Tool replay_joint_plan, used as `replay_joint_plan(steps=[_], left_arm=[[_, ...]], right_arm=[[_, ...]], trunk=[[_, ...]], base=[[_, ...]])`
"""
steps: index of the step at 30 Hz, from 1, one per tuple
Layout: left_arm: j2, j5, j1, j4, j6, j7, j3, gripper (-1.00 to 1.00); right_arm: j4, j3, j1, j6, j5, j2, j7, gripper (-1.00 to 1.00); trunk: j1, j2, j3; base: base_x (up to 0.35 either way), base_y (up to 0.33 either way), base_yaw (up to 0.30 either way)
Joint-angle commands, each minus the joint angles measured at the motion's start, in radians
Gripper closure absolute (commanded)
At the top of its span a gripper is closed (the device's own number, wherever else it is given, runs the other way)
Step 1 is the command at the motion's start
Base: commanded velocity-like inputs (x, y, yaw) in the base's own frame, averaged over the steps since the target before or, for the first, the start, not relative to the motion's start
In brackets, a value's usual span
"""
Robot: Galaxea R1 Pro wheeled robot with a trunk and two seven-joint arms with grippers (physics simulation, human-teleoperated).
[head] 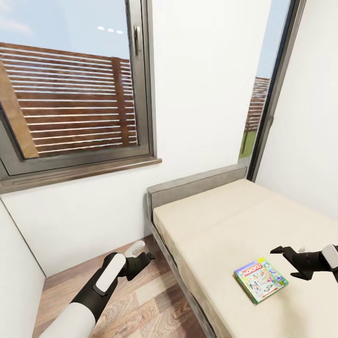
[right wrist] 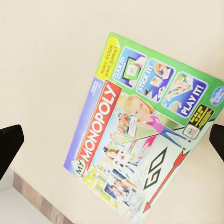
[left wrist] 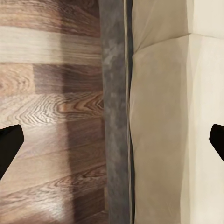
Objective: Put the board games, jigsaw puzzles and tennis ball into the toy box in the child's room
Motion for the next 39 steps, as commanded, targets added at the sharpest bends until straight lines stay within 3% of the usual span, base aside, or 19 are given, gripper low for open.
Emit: replay_joint_plan(steps=[1,39], left_arm=[[0.000,0.011,-0.001,-0.001,0.000,0.010,-0.002,-1.00],[0.000,0.010,-0.001,-0.001,-0.001,0.010,-0.001,-1.00]], right_arm=[[-0.001,-0.008,-0.001,0.004,0.010,0.001,0.007,-1.00],[-0.001,-0.014,-0.002,0.003,0.009,0.000,0.007,-1.00]], trunk=[[0.004,-0.008,-0.004],[0.149,-0.274,-0.123]], base=[[0.000,0.000,0.000],[0.000,0.000,0.000]])
